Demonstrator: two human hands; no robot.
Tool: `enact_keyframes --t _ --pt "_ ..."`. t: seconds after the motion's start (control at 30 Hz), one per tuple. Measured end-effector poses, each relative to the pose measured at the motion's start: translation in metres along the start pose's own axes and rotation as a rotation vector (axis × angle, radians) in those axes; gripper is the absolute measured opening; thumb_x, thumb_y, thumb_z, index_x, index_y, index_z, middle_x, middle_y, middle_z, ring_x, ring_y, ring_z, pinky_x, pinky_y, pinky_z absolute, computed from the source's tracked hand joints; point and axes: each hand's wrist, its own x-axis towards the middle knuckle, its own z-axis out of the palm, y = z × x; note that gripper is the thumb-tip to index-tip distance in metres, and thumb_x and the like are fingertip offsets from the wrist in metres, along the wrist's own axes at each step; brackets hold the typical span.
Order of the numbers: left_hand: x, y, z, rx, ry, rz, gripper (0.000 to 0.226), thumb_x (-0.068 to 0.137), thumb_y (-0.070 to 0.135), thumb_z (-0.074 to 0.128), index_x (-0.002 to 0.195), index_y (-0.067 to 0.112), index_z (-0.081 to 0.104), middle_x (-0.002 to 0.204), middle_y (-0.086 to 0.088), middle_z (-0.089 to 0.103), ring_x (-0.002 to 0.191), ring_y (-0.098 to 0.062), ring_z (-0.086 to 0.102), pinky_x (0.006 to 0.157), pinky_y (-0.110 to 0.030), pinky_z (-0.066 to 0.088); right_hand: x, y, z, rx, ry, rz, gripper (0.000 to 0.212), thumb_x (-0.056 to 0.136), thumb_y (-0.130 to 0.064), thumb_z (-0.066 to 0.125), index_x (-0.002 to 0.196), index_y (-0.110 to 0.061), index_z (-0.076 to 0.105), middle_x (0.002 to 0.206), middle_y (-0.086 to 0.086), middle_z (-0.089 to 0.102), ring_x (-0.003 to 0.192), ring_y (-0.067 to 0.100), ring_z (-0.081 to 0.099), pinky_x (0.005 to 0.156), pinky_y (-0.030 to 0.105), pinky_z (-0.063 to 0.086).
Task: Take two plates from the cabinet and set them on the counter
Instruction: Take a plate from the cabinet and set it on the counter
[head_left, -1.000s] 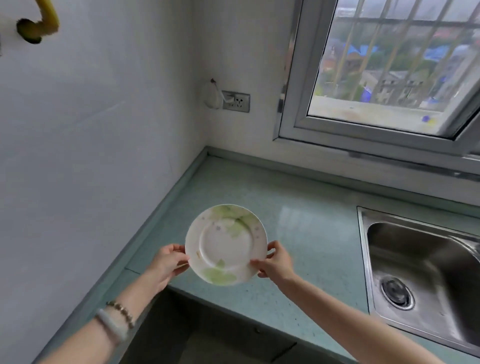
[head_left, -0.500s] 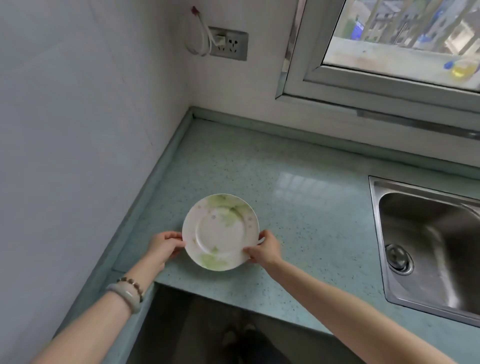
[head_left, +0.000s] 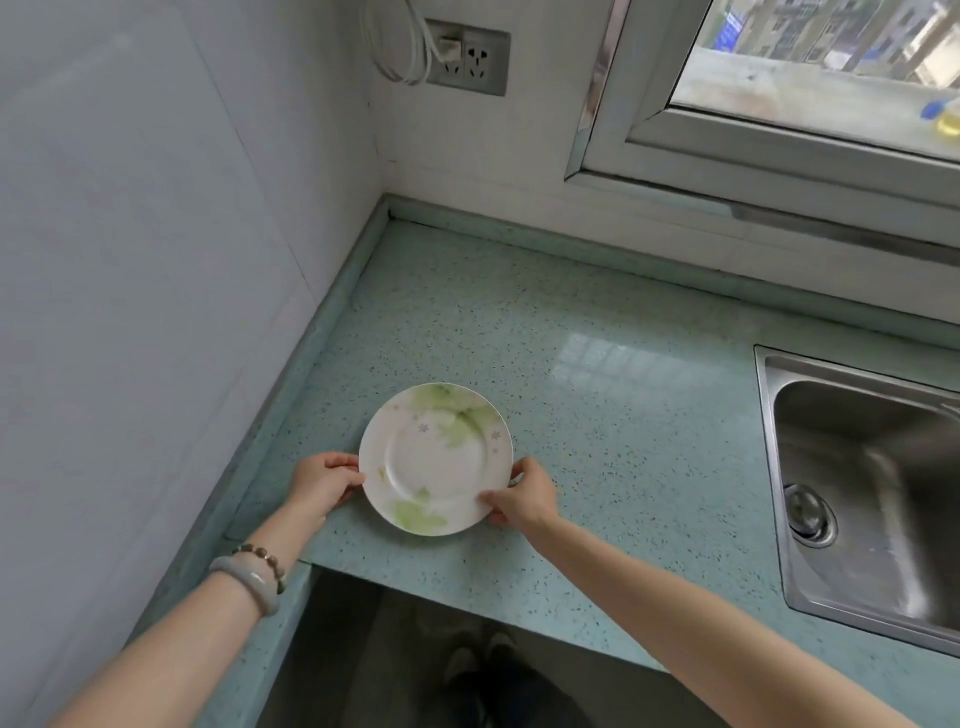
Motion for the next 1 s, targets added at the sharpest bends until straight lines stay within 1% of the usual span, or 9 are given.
enact_keyframes --t 0.17,0.37,0.5,0.6,0.73,0.8,0.87,0.93,1.0 --pt "0.007 -0.002 0.0 -0.023 0.019 0.008 0.024 0.075 -0.011 0.066 0.082 0.012 0.067 0.087 -0.009 0.069 0.084 -0.024 0.065 0.074 -0.031 0.052 0.002 -0.004 0.003 -0.036 0.002 -0.004 0.036 0.072 -0.004 0.075 0.088 -0.014 0.045 0.104 0.013 0.06 0.089 0.032 0.066 0.053 0.028 0.057" --pt "0.009 -0.005 0.004 -0.067 0.027 0.018 0.024 0.076 -0.012 0.065 0.087 0.009 0.067 0.083 -0.007 0.068 0.078 -0.018 0.064 0.07 -0.028 0.051 0.001 -0.005 0.002 -0.052 0.001 -0.001 0.036 0.073 -0.004 0.076 0.088 -0.013 0.045 0.105 0.014 0.061 0.088 0.032 0.066 0.046 0.023 0.052" --pt "0.011 -0.008 0.004 -0.087 0.035 0.02 0.024 0.077 -0.011 0.065 0.085 0.011 0.067 0.085 -0.007 0.069 0.081 -0.02 0.065 0.071 -0.028 0.052 0.002 -0.005 0.001 -0.083 -0.009 -0.014 0.036 0.073 -0.007 0.076 0.089 -0.013 0.044 0.104 0.014 0.061 0.086 0.031 0.067 0.046 0.024 0.051" --pt "0.014 -0.01 0.004 -0.122 0.05 0.016 0.024 0.079 -0.01 0.064 0.084 0.013 0.066 0.088 -0.008 0.069 0.086 -0.022 0.065 0.077 -0.031 0.053 0.004 -0.005 0.001 -0.11 -0.016 -0.023 0.036 0.073 -0.008 0.076 0.091 -0.013 0.045 0.101 0.014 0.063 0.077 0.028 0.068 0.052 0.03 0.057" --pt "0.017 -0.009 0.004 -0.133 0.045 0.026 0.026 0.084 -0.009 0.059 0.103 0.006 0.068 0.093 -0.007 0.069 0.09 -0.021 0.065 0.079 -0.031 0.053 0.008 -0.005 0.003 -0.156 -0.021 -0.012 0.035 0.074 -0.009 0.075 0.093 -0.012 0.046 0.098 0.013 0.064 0.069 0.024 0.067 0.062 0.039 0.06" --pt "0.017 -0.009 0.004 -0.11 0.044 0.033 0.029 0.085 -0.007 0.057 0.109 0.005 0.067 0.094 -0.006 0.069 0.09 -0.02 0.066 0.08 -0.03 0.054 0.01 -0.006 0.002 -0.172 -0.034 0.001 0.032 0.078 -0.011 0.071 0.097 -0.011 0.046 0.099 0.013 0.064 0.07 0.024 0.068 0.066 0.043 0.06" --pt "0.015 -0.008 0.005 -0.073 0.05 0.045 0.031 0.085 -0.006 0.056 0.113 0.005 0.066 0.1 -0.008 0.069 0.091 -0.02 0.064 0.082 -0.031 0.053 0.01 -0.006 0.0 -0.184 -0.046 0.01 0.029 0.083 -0.015 0.067 0.103 -0.011 0.046 0.104 0.014 0.064 0.073 0.023 0.066 0.066 0.041 0.06" --pt "0.011 -0.008 0.005 -0.031 0.056 0.068 0.036 0.085 -0.004 0.055 0.119 0.005 0.062 0.105 -0.006 0.067 0.093 -0.02 0.062 0.084 -0.032 0.052 0.009 -0.005 -0.003 -0.211 -0.021 -0.02 0.037 0.085 -0.018 0.065 0.115 -0.01 0.045 0.115 0.013 0.06 0.087 0.024 0.064 0.068 0.035 0.057" --pt "0.008 -0.007 0.003 0.014 0.061 0.102 0.041 0.085 -0.002 0.057 0.125 0.006 0.058 0.111 -0.005 0.063 0.098 -0.021 0.06 0.088 -0.034 0.05 0.007 -0.005 -0.007 -0.257 0.066 -0.114 0.045 0.085 -0.018 0.066 0.124 -0.01 0.045 0.121 0.009 0.054 0.104 0.024 0.057 0.083 0.032 0.049"
